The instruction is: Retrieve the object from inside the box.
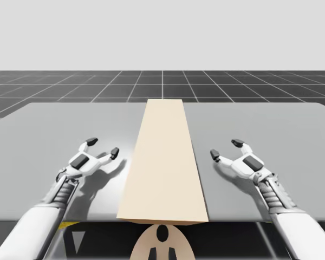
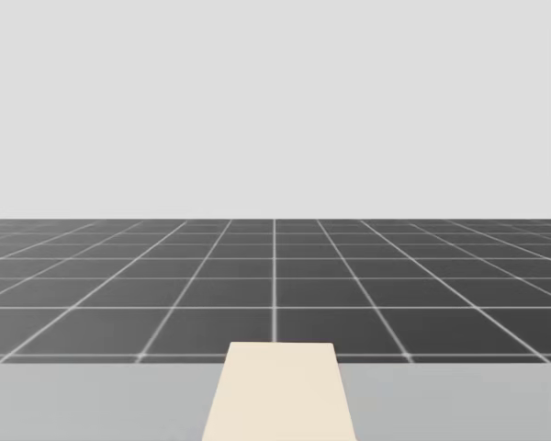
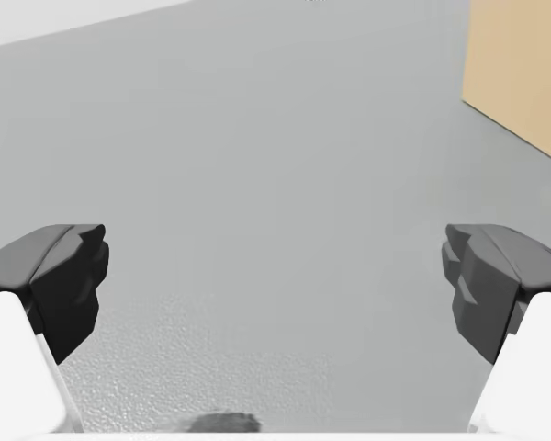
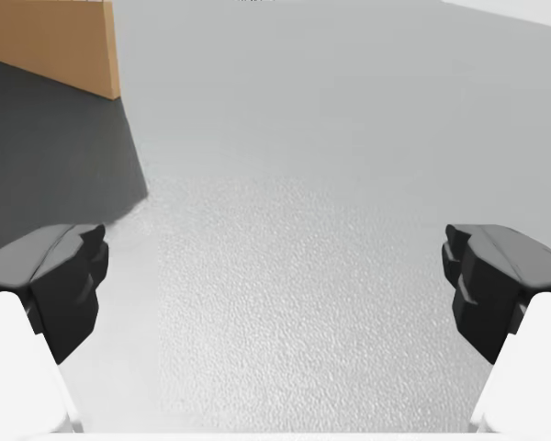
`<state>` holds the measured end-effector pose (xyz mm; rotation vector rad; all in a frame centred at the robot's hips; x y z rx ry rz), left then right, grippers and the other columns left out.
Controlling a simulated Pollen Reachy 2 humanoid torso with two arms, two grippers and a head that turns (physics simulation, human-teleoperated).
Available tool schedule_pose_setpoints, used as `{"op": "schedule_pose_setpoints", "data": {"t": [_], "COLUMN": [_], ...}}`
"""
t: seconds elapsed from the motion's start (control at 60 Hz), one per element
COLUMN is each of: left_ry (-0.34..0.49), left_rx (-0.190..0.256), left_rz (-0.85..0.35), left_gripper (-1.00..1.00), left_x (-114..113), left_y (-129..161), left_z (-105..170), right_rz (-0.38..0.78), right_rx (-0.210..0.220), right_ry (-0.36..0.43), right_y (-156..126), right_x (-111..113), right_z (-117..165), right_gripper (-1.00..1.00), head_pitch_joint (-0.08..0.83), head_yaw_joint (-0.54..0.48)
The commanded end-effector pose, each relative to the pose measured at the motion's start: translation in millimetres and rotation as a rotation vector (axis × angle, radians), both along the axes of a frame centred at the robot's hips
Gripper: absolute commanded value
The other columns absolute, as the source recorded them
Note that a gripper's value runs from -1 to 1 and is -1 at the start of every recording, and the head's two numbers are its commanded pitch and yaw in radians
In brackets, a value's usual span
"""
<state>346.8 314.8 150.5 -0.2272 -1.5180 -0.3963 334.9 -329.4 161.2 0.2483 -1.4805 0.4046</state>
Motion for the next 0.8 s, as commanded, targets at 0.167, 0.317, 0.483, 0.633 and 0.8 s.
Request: {"op": "schedule_pose_setpoints", "data": {"t": [0.167,0.317,0.483,0.633,0.8], "left_ry": [-0.052,-0.055,-0.05,-0.043,-0.037], "left_rx": [0.053,0.043,0.069,0.076,0.096], "left_rz": [-0.377,-0.481,-0.498,-0.498,-0.499], "left_gripper": [-1.0,-1.0,-1.0,-1.0,-1.0], "left_x": [-34.5,-47.0,-48.9,-48.0,-47.7], "left_y": [-52.5,-72.3,-79.5,-81.2,-83.6], "left_z": [0.7,2.2,-1.0,-3.2,-5.9], "right_rz": [0.322,0.444,0.496,0.489,0.518], "right_rx": [-0.019,-0.011,0.005,0.041,0.078], "right_ry": [-0.096,-0.162,-0.188,-0.157,-0.11], "right_y": [32.1,44.6,57.0,67.7,87.6], "right_x": [-23.2,-37.2,-42.7,-30.4,3.0], "right_z": [6.3,12.4,13.0,-0.9,-20.6], "right_gripper": [-1.0,-1.0,-1.0,-1.0,-1.0], "head_pitch_joint": [-0.022,-0.02,-0.017,-0.01,-0.001], "head_yaw_joint": [-0.01,-0.01,-0.02,-0.02,-0.03]}}
